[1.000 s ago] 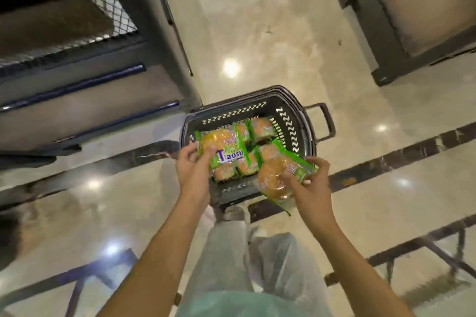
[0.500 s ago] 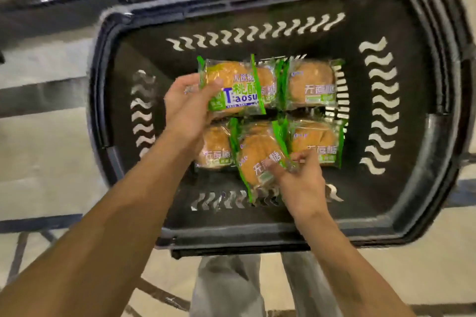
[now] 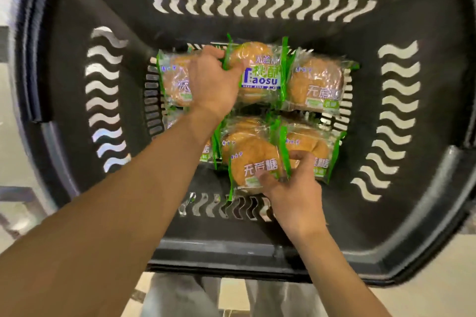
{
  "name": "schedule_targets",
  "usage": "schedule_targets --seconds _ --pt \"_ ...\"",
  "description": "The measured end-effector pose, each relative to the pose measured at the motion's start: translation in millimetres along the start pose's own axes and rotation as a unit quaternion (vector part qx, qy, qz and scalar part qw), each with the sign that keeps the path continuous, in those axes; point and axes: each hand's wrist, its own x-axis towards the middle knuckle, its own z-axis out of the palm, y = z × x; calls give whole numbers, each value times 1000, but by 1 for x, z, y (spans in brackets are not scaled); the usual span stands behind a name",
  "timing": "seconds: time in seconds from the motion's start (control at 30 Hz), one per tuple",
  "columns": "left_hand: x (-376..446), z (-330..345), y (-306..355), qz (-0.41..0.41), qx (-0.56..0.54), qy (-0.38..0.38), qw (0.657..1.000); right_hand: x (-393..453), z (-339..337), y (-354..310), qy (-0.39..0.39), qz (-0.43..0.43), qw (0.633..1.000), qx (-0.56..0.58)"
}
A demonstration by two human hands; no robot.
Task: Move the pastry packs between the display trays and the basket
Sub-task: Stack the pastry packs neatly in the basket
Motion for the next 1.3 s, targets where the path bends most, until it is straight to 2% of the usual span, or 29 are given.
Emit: schedule_targets --seconds 0.13,0.23,0.4,0.47,0.53,0.63,0.73,0.9,1.03,1.17,1.3 --pt "-7 -14 1 36 66 -1 997 8 -3 -5 -28 4 998 -55" --pt "-16 -31 -8 66 66 -25 995 13 -1 -8 -37 -28 974 -220" --pt "-37 -77 -30 125 54 -31 990 13 2 -20 21 -106 882 -459" --pt "-45 -93 -40 129 66 -33 989 16 4 -24 35 -130 848 -512" --pt "-51 -104 -47 120 79 -39 989 23 5 -23 36 -205 816 -539" --pt "-60 -115 -54 104 80 -36 991 38 7 -22 -22 -337 739 -582" --pt "-63 -123 -58 104 81 -35 991 54 9 -28 -100 -360 686 -624" --pt "-62 -128 -58 101 68 -28 992 68 14 -35 -122 -342 667 -651" --pt "-62 -128 -55 96 66 -25 993 70 16 -44 -136 -351 680 -629" --pt "-67 -121 -52 108 77 -30 991 61 6 -42 -161 -360 724 -565" --pt "-68 -111 -38 185 120 -51 974 44 -25 -37 -137 -360 809 -444"
